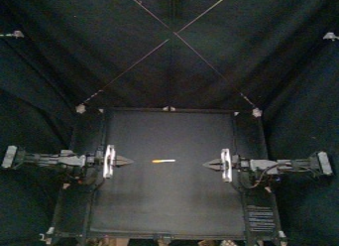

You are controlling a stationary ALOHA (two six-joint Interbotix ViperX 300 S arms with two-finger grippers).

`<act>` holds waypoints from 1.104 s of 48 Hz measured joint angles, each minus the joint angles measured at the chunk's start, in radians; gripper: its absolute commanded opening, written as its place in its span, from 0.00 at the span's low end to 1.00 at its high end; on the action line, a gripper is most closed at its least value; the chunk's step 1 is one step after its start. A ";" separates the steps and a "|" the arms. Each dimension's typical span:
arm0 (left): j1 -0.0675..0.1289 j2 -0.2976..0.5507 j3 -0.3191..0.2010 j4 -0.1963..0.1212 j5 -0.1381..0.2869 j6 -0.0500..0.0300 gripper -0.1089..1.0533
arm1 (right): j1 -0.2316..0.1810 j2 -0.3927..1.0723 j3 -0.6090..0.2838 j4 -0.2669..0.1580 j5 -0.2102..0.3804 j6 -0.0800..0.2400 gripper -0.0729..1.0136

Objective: Uncap the pen

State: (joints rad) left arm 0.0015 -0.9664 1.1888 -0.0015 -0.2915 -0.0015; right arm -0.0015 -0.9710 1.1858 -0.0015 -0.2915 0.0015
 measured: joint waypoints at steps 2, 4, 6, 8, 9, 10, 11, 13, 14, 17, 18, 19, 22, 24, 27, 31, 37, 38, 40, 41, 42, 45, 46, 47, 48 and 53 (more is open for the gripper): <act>0.003 0.005 0.002 -0.002 -0.003 0.0015 0.03 | -0.003 0.003 0.000 -0.002 -0.002 0.000 0.04; 0.018 0.026 0.015 0.000 -0.018 0.0061 0.05 | -0.012 0.020 -0.002 -0.002 -0.008 0.002 0.06; 0.032 0.060 0.026 0.000 -0.023 0.0015 0.06 | -0.023 0.051 0.000 -0.002 -0.014 0.005 0.09; 0.044 0.087 0.029 0.000 -0.026 0.0061 0.08 | -0.038 0.092 0.000 -0.002 -0.028 0.002 0.10; 0.049 0.100 0.029 0.000 -0.028 0.0031 0.08 | -0.046 0.112 0.000 -0.002 -0.034 0.003 0.11; 0.055 0.110 0.029 0.000 -0.029 0.0046 0.09 | -0.057 0.135 -0.002 -0.002 -0.040 0.005 0.11; 0.060 0.124 0.029 0.000 -0.032 0.0046 0.09 | -0.069 0.161 -0.002 -0.002 -0.049 0.008 0.11; 0.069 0.152 0.029 0.003 -0.040 0.0046 0.10 | -0.089 0.210 -0.005 -0.002 -0.063 0.011 0.11; 0.074 0.164 0.029 0.003 -0.044 0.0046 0.10 | -0.098 0.239 -0.009 -0.002 -0.071 0.008 0.12; 0.086 0.207 0.029 0.006 -0.055 0.0046 0.11 | -0.123 0.322 -0.028 -0.002 -0.092 0.006 0.12; 0.091 0.219 0.029 0.006 -0.057 0.0046 0.12 | -0.130 0.354 -0.038 -0.002 -0.098 0.003 0.13; 0.095 0.238 0.029 0.006 -0.060 0.0046 0.13 | -0.138 0.394 -0.051 -0.003 -0.103 -0.002 0.13; 0.106 0.281 0.029 0.006 -0.066 0.0031 0.16 | -0.153 0.489 -0.083 -0.008 -0.109 -0.009 0.15; 0.110 0.304 0.029 0.006 -0.071 0.0046 0.19 | -0.163 0.548 -0.106 -0.011 -0.110 -0.006 0.17; 0.117 0.344 0.028 0.008 -0.072 0.0046 0.26 | -0.179 0.644 -0.152 -0.028 -0.114 -0.014 0.21; 0.123 0.396 0.025 0.006 -0.074 0.0046 0.36 | -0.198 0.764 -0.207 -0.054 -0.114 -0.003 0.31; 0.130 0.463 0.009 0.008 -0.074 0.0046 0.55 | -0.218 0.937 -0.298 -0.075 -0.098 0.006 0.49; 0.132 0.474 0.006 0.008 -0.075 0.0046 0.58 | -0.219 0.960 -0.308 -0.077 -0.094 0.006 0.51; 0.132 0.492 0.002 0.008 -0.074 0.0061 0.64 | -0.222 1.000 -0.331 -0.078 -0.081 0.006 0.57; 0.133 0.503 -0.002 0.008 -0.074 0.0046 0.66 | -0.222 1.017 -0.345 -0.078 -0.075 0.006 0.62; 0.135 0.512 -0.006 0.008 -0.074 0.0061 0.69 | -0.224 1.037 -0.357 -0.080 -0.069 0.009 0.65; 0.137 0.537 -0.012 0.008 -0.075 0.0046 0.77 | -0.225 1.077 -0.390 -0.081 -0.044 0.006 0.72; 0.137 0.545 -0.014 0.006 -0.074 0.0046 0.81 | -0.227 1.091 -0.402 -0.081 -0.037 0.008 0.74; 0.137 0.551 -0.015 0.008 -0.075 0.0046 0.83 | -0.227 1.103 -0.411 -0.081 -0.028 0.009 0.76; 0.137 0.555 -0.017 0.008 -0.075 0.0046 0.85 | -0.229 1.114 -0.420 -0.081 -0.018 0.008 0.78; 0.137 0.584 -0.028 0.008 -0.074 0.0046 0.94 | -0.238 1.154 -0.457 -0.081 0.023 0.006 0.81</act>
State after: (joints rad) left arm 0.1381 -0.3820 1.1612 0.0061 -0.3651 0.0031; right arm -0.2393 0.1825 0.7286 -0.0828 -0.2684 0.0077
